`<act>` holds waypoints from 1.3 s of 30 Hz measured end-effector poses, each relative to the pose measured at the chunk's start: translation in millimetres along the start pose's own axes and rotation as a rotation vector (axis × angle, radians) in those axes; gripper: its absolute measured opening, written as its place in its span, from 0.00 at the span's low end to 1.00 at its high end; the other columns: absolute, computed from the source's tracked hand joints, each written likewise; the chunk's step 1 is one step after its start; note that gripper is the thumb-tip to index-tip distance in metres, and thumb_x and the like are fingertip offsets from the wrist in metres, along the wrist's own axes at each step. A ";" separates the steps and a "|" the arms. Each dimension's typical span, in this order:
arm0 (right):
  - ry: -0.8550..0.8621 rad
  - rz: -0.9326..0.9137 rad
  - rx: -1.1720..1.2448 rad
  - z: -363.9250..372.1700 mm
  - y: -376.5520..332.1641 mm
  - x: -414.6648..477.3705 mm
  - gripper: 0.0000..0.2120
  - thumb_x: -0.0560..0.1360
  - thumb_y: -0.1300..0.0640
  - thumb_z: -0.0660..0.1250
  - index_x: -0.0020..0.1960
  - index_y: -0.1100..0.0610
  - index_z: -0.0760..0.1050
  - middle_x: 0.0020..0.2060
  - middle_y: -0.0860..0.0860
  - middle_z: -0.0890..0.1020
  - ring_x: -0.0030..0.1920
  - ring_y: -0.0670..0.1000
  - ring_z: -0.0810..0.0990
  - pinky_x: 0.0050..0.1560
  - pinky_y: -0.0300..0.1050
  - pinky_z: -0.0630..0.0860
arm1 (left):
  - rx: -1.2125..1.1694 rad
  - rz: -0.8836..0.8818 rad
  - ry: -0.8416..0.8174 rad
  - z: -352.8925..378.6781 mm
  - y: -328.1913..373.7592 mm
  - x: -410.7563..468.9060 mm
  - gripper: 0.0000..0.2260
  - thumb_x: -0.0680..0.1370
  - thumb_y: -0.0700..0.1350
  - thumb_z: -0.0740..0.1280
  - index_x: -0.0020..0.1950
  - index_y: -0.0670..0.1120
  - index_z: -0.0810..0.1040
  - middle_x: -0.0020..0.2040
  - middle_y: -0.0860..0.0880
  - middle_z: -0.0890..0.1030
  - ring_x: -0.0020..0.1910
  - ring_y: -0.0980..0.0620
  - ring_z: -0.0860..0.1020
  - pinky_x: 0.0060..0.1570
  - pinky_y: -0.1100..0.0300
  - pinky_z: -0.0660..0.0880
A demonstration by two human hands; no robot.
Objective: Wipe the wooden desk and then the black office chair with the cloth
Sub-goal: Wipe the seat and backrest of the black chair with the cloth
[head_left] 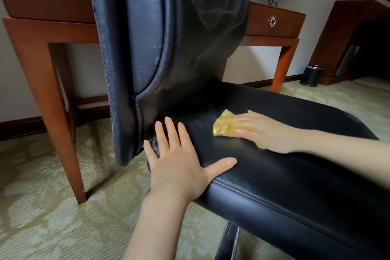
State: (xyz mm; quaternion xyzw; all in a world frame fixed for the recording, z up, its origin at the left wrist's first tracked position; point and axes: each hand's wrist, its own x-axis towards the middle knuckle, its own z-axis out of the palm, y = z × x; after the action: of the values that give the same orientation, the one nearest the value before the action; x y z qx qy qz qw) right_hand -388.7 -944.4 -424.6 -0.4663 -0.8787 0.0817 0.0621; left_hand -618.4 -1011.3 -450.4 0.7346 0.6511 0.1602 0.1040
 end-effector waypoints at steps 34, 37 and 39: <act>-0.024 0.065 0.032 8.4 -53.5 27.1 0.22 0.83 0.52 0.50 0.76 0.51 0.57 0.74 0.44 0.60 0.74 0.43 0.53 0.73 0.43 0.40 | -0.105 0.024 0.038 -2.9 -2.0 1.0 0.68 0.47 0.82 0.44 0.76 0.41 0.38 0.77 0.44 0.37 0.75 0.50 0.33 0.70 0.44 0.35; -0.066 0.015 0.023 9.9 -60.7 6.8 0.22 0.83 0.52 0.50 0.76 0.51 0.55 0.74 0.42 0.58 0.74 0.38 0.50 0.73 0.40 0.37 | -0.122 0.052 0.004 -2.6 -7.7 2.2 0.69 0.46 0.82 0.46 0.76 0.42 0.36 0.77 0.45 0.35 0.74 0.51 0.32 0.70 0.46 0.33; -0.087 -0.038 0.052 10.5 -63.2 -8.0 0.21 0.83 0.52 0.51 0.75 0.48 0.56 0.72 0.37 0.57 0.72 0.34 0.48 0.73 0.39 0.37 | -0.136 0.078 -0.024 -3.4 -11.8 3.1 0.70 0.45 0.82 0.47 0.76 0.42 0.36 0.76 0.45 0.34 0.74 0.52 0.31 0.70 0.47 0.33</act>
State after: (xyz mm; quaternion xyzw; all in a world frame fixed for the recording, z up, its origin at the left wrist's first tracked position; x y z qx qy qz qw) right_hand -437.3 -986.8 -422.4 -0.4438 -0.8867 0.1237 0.0374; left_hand -630.3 -1007.0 -451.1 0.7526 0.6081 0.1992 0.1553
